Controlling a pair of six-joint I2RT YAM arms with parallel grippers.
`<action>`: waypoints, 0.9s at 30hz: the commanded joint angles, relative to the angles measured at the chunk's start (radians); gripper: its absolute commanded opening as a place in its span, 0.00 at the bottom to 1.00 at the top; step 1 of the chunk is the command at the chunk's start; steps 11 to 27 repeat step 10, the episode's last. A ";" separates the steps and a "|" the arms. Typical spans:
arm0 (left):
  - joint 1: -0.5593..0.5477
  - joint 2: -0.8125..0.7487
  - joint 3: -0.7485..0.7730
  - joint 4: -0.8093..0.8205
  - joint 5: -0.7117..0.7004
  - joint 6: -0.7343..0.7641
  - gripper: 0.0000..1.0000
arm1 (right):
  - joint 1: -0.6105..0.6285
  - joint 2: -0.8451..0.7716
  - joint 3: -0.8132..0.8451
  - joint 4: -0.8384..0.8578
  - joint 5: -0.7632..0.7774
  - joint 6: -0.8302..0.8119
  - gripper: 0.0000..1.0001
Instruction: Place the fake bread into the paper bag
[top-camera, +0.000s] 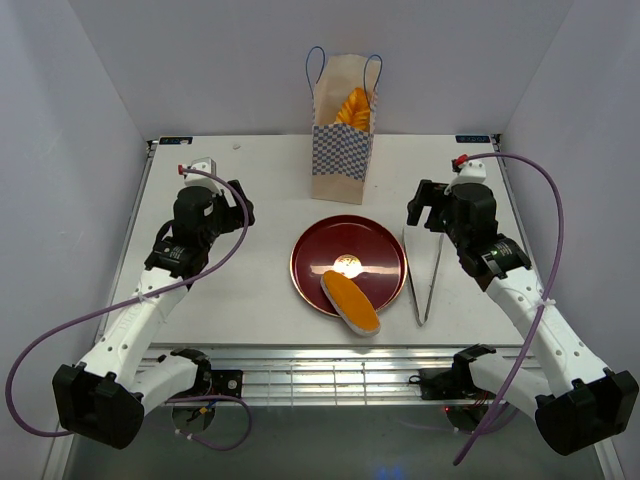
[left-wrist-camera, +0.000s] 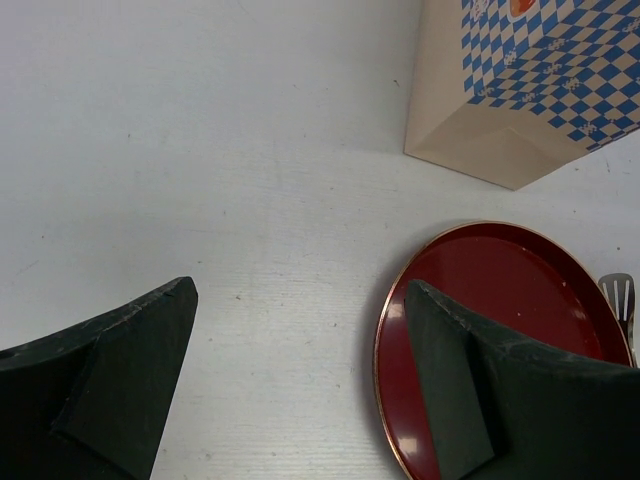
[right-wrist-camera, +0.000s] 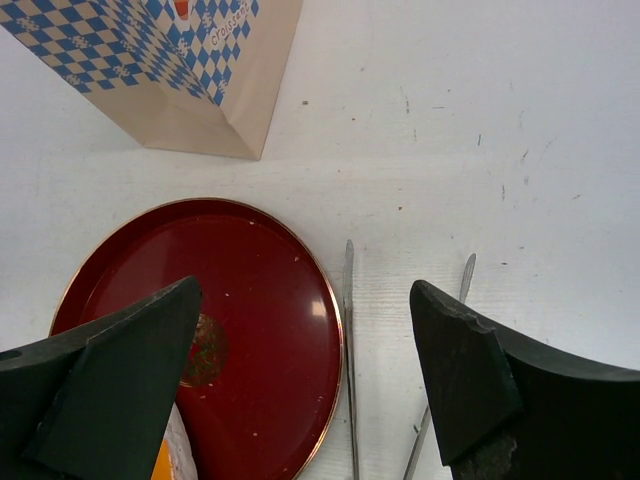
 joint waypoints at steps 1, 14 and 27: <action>-0.002 -0.008 0.012 0.009 -0.027 0.011 0.95 | -0.003 0.003 -0.003 0.052 0.041 0.015 0.90; -0.002 0.005 0.012 0.010 -0.031 0.016 0.95 | -0.003 0.024 -0.005 0.046 0.049 0.016 0.90; -0.002 0.005 0.012 0.010 -0.031 0.016 0.95 | -0.003 0.024 -0.005 0.046 0.049 0.016 0.90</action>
